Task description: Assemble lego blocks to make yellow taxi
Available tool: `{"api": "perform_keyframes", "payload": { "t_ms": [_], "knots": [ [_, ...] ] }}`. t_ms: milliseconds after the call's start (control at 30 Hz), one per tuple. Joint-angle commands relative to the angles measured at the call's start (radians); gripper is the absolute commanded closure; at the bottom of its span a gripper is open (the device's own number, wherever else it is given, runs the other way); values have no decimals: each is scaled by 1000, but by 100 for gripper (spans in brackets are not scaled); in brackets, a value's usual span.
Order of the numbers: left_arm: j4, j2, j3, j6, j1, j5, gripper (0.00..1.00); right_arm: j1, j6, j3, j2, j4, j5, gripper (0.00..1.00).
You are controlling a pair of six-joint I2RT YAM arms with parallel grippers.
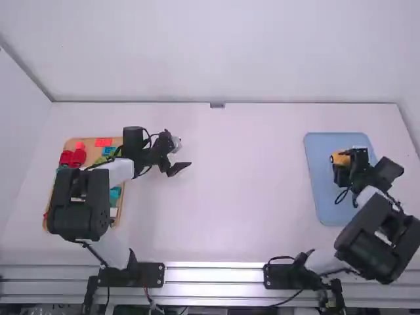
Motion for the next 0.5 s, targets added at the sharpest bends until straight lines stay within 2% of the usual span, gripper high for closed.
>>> {"api": "perform_keyframes", "payload": {
  "t_ms": [0, 133, 167, 200, 233, 300, 400, 467],
  "knots": [
    [-2, -13, -9, -6, 3, 11, 1, 0, 65, 11, 79, 26, -18, 34],
    [0, -13, -9, -19, 3, 14, 1, -2, 67, 21, 121, 30, -24, 33],
    [6, -13, -9, -38, 3, 11, 1, -2, 66, 28, 121, 16, -23, 29],
    [15, -13, -9, -64, 3, 10, 1, -2, 67, 38, 115, -6, -21, 18],
    [38, -13, -9, -125, 4, -7, 1, -1, 66, 57, 99, -50, -21, 2],
    [69, -13, -8, -204, 2, -47, 1, 1, 67, 73, 77, -99, -21, 2],
    [115, -33, -6, -420, 2, -166, 1, 22, 66, 123, -16, -264, -10, 2],
    [107, -64, -6, -471, -3, -219, 1, 36, 68, 152, -67, -346, 19, 2]
  ]
}}
